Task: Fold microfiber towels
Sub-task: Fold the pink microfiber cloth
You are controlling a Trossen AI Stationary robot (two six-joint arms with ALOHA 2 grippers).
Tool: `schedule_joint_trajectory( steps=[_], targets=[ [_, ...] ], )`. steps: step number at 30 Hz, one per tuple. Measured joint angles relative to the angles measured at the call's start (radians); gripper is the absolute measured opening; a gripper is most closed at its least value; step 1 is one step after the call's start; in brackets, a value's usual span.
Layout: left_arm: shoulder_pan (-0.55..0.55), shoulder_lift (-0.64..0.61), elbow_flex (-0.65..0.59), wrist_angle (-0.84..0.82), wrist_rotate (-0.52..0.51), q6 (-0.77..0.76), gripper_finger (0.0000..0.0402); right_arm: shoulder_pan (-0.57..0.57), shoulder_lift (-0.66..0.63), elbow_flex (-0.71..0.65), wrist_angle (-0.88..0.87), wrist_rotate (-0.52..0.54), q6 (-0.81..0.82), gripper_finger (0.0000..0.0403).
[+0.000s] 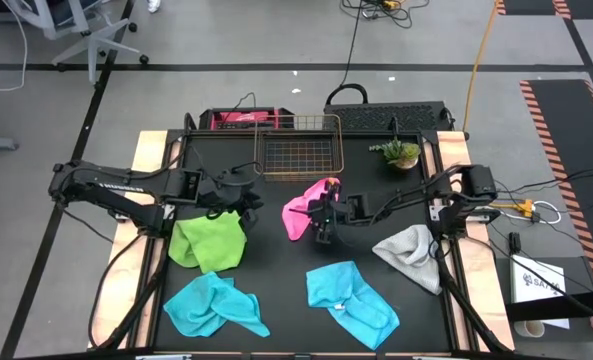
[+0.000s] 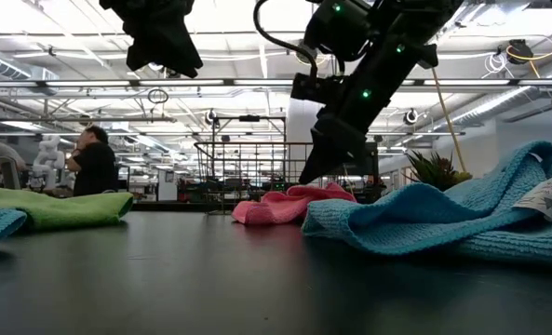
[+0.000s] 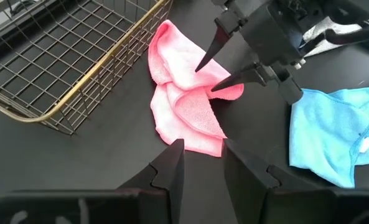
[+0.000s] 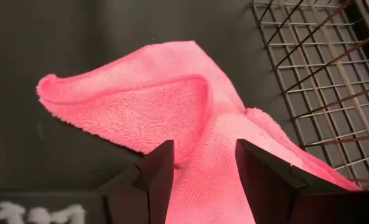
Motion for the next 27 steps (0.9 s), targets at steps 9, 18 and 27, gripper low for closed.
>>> schedule_joint_trajectory(
  steps=[9,18,27],
  targets=[
    [0.000,0.000,0.000,0.000,0.000,0.011,0.0108,0.001,0.007,0.000,0.003,0.041,0.005,0.0162],
    [0.000,0.000,0.000,-0.001,0.001,0.011,0.0108,-0.011,0.008,0.000,0.015,0.047,0.086,0.0162],
    [0.000,0.000,0.000,-0.002,0.002,0.013,0.0108,-0.010,0.008,-0.001,0.015,0.043,0.120,0.0162]
  ],
)
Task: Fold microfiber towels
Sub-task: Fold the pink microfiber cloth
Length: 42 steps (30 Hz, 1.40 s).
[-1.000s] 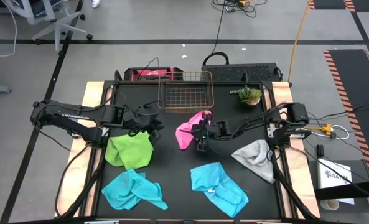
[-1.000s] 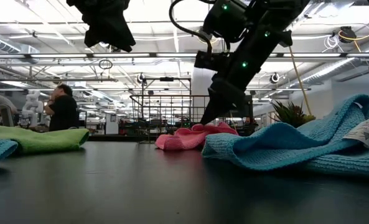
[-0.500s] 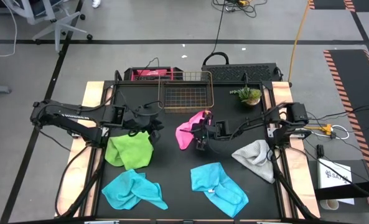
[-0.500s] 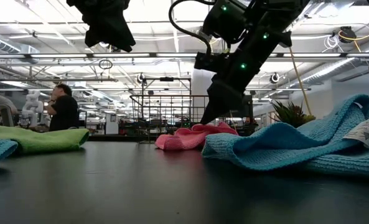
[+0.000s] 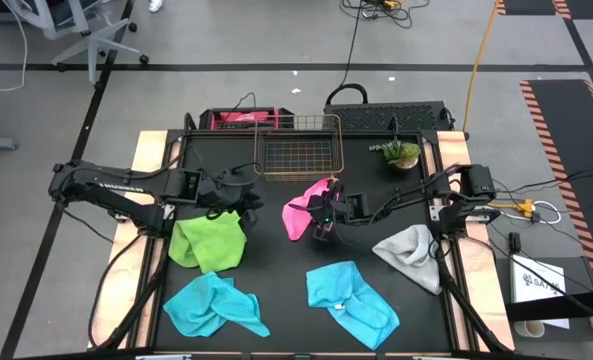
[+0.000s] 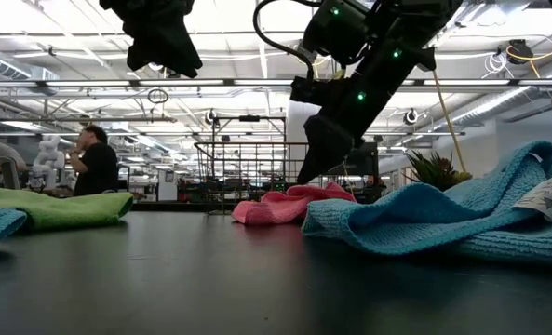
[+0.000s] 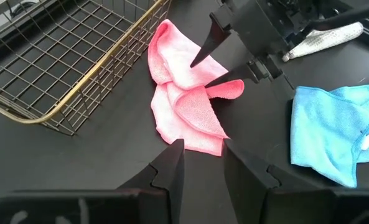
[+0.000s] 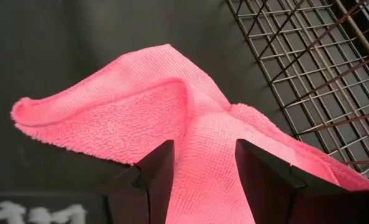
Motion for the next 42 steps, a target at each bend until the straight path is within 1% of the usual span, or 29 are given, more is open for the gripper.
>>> schedule_joint_trajectory(
  steps=[3,14,20,22,24,26,29,30,32,35,40,42],
  targets=[
    [0.000,0.000,0.000,0.000,0.000,0.000,0.0108,0.000,0.000,0.000,0.000,-0.021,0.003,0.0162],
    [0.000,0.000,0.000,-0.001,0.000,0.000,0.0108,0.006,0.000,-0.063,0.021,-0.023,0.039,0.0162],
    [0.000,0.000,0.000,-0.001,-0.001,0.000,0.0108,0.004,0.000,-0.087,0.062,-0.020,0.040,0.0159],
    [0.000,0.000,0.000,0.000,-0.001,0.000,0.0108,0.004,0.000,-0.087,0.062,-0.021,0.040,0.0146],
    [0.000,0.000,0.000,0.000,-0.001,0.000,0.0108,0.004,0.000,-0.087,0.062,-0.024,0.052,0.0122],
    [0.001,0.000,0.000,0.000,-0.001,-0.001,0.0108,0.004,0.000,-0.087,0.063,-0.033,0.083,0.0088],
    [0.001,0.000,0.000,0.000,-0.002,-0.001,0.0108,0.004,0.000,-0.074,0.061,-0.110,0.130,0.0026],
    [0.001,0.000,0.000,0.000,-0.002,-0.001,0.0108,0.006,-0.002,-0.066,0.061,-0.131,0.138,0.0013],
    [0.001,0.000,0.000,0.000,-0.002,-0.001,0.0108,0.016,-0.017,-0.054,0.061,-0.153,0.148,0.0010],
    [0.001,0.000,0.000,-0.001,-0.002,-0.001,0.0108,0.031,-0.064,-0.042,0.060,-0.156,0.139,0.0009],
    [0.001,0.000,0.000,0.001,-0.002,-0.001,0.0108,0.044,-0.208,-0.040,0.061,-0.158,0.117,0.0003],
    [0.001,0.000,0.000,0.002,-0.002,-0.001,0.0108,0.045,-0.274,-0.040,0.063,-0.195,0.111,0.0002]
  ],
)
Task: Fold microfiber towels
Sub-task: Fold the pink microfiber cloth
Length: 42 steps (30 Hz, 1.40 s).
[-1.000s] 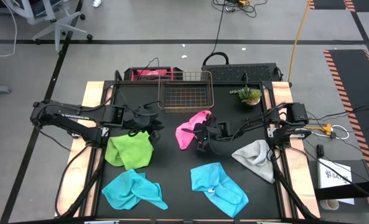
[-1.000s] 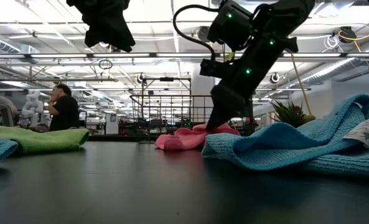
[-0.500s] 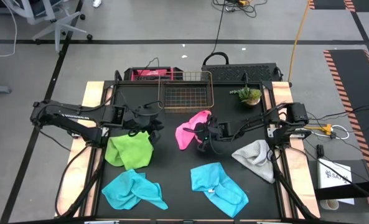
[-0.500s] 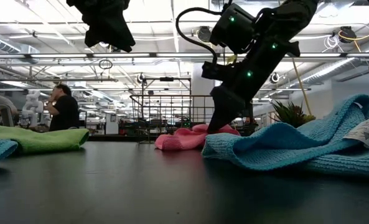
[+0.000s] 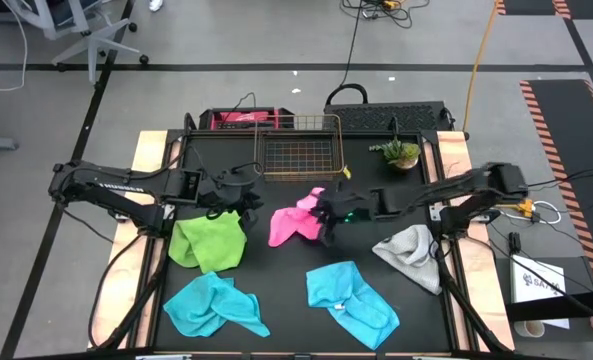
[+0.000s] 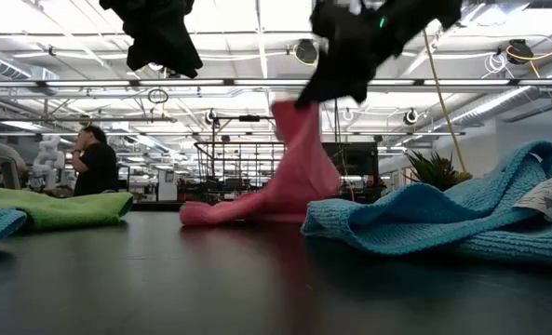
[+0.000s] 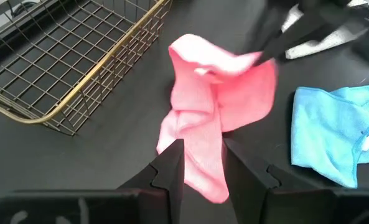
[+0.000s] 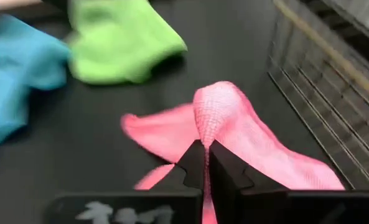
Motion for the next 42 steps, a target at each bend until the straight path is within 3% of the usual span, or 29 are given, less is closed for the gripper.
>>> schedule_joint_trajectory(
  steps=[13,20,28,36,42],
  targets=[
    [0.000,0.002,0.000,0.092,-0.036,0.025,0.0108,0.001,-0.319,0.000,0.039,-0.424,-0.020,0.0001],
    [0.008,0.010,0.000,0.221,-0.034,0.056,0.0108,0.002,-0.364,0.001,0.051,-0.415,-0.023,0.0001],
    [-0.008,0.059,-0.002,0.251,0.073,0.001,0.0108,-0.014,-0.363,0.001,0.022,-0.360,-0.050,0.0000],
    [-0.035,0.144,-0.001,0.351,0.080,-0.027,0.0108,-0.067,-0.365,0.001,0.037,-0.170,-0.162,0.0000],
    [-0.063,0.217,0.000,0.470,0.077,0.012,0.0108,-0.106,-0.365,0.001,0.052,-0.166,-0.188,0.0000]
  ],
)
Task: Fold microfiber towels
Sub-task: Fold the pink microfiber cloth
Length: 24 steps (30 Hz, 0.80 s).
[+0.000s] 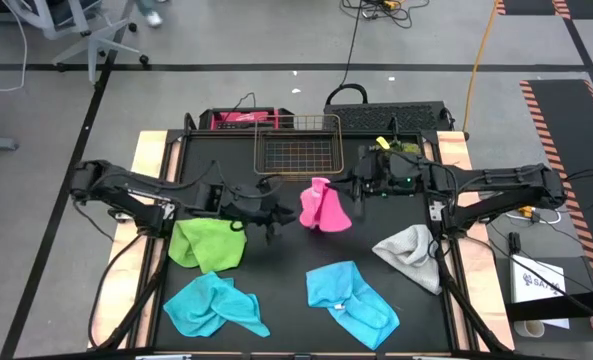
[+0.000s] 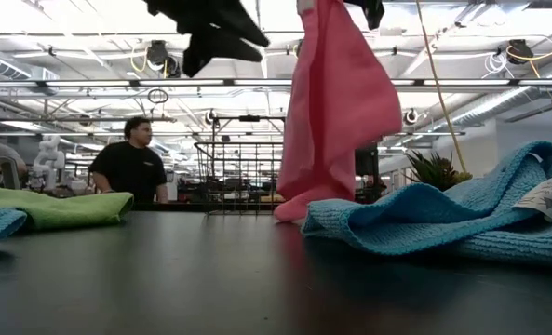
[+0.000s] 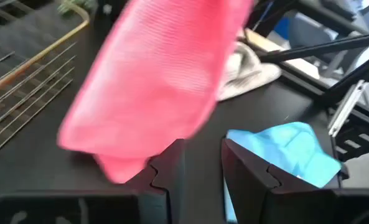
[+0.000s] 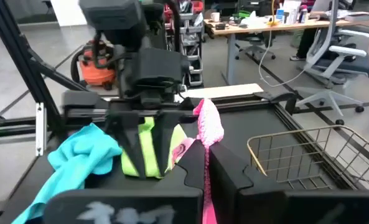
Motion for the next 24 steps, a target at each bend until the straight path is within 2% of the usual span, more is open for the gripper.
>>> schedule_joint_trajectory(
  steps=[7,13,19,24],
  targets=[
    [-0.032,0.073,-0.001,0.024,-0.070,0.066,0.0108,-0.007,0.000,0.000,-0.003,-0.002,-0.003,0.0000],
    [-0.027,0.115,0.000,0.052,-0.170,0.117,0.0108,-0.007,0.000,0.000,-0.016,-0.004,0.010,0.0000],
    [-0.052,0.136,0.000,0.049,-0.202,0.233,0.0108,-0.007,0.000,0.000,-0.038,-0.003,0.013,0.0000],
    [-0.064,0.136,0.000,0.047,-0.208,0.240,0.0108,-0.007,0.000,0.000,-0.052,-0.002,0.023,0.0000]
  ],
)
